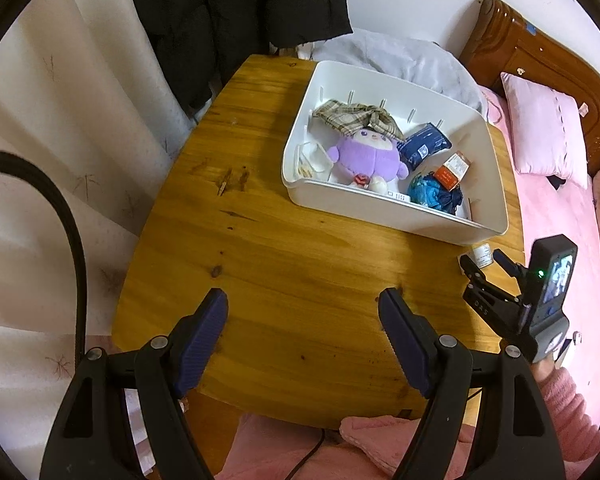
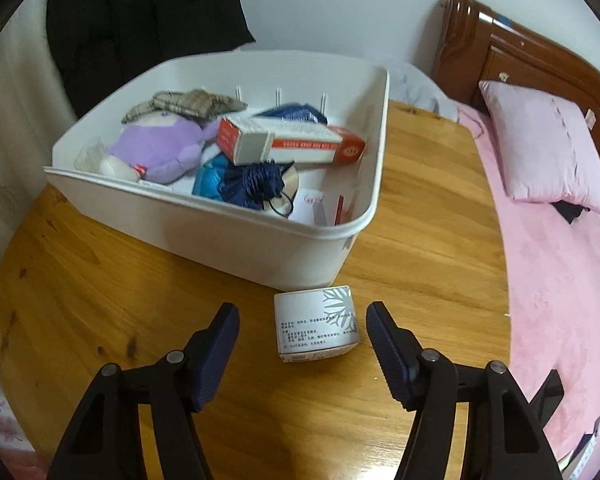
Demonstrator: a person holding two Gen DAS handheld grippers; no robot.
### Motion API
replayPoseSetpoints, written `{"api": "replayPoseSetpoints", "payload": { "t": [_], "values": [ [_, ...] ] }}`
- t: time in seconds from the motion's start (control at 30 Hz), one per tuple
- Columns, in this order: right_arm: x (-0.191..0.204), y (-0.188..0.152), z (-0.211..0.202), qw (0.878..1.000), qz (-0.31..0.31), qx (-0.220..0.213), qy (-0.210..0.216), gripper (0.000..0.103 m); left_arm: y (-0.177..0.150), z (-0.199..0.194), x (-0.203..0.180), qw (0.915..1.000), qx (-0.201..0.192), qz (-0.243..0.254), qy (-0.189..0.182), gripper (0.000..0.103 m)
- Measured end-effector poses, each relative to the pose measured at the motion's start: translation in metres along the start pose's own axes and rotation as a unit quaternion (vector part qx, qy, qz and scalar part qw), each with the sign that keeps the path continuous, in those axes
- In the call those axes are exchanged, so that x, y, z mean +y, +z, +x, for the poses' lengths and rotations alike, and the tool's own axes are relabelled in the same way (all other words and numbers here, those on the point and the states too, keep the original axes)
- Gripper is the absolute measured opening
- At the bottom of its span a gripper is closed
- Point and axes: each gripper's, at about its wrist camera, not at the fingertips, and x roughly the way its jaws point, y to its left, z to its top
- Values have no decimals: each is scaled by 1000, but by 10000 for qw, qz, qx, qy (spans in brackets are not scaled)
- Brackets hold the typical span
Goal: Organize objects
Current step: 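Withdraw the right tool and move it toward the small white box, then grasp the small white box with the right tool, then lift the white box into the tray and open the right tool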
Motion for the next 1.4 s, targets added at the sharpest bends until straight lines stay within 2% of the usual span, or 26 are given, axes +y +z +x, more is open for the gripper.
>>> {"api": "replayPoseSetpoints", "payload": {
  "t": [0.3,0.43,0.83,1.0,1.4],
  "values": [
    [4,-2,11,9999,-67,85,-80,52,-3,5,3,9999,153,-29,72,81],
    [6,-4,10,9999,-85,68,-66,41,-6,4,5,9999,121,-34,105,81],
    [9,-8,-5,9999,-120,25,56,41,-14,-6,8,10000,-62,-64,36,81],
    [2,-9,-18,9998,135,14,117,41,-16,-11,7,9998,-189,-18,-26,81],
    [-23,10,-58,9982,386,-442,-127,41,-19,-15,0,9991,-324,46,-256,81]
  ]
}}
